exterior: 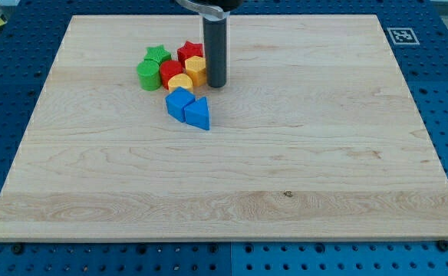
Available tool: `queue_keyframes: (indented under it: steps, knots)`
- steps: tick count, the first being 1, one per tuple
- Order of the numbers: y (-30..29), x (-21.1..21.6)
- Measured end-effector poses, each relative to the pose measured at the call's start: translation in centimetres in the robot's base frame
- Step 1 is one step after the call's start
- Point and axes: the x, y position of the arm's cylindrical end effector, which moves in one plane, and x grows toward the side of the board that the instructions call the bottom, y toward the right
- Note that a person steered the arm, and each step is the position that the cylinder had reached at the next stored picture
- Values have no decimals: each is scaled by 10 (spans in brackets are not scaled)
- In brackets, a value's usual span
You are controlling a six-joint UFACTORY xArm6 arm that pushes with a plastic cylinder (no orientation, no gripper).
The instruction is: Move the blue triangle down to the blue cube
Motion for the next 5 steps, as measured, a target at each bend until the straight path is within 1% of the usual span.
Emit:
queue_keyframes:
  steps: [1,2,3,4,5]
  knots:
    - [9,37]
    - [-7,53]
    - [-7,58]
    - [-6,79]
    - [-18,90]
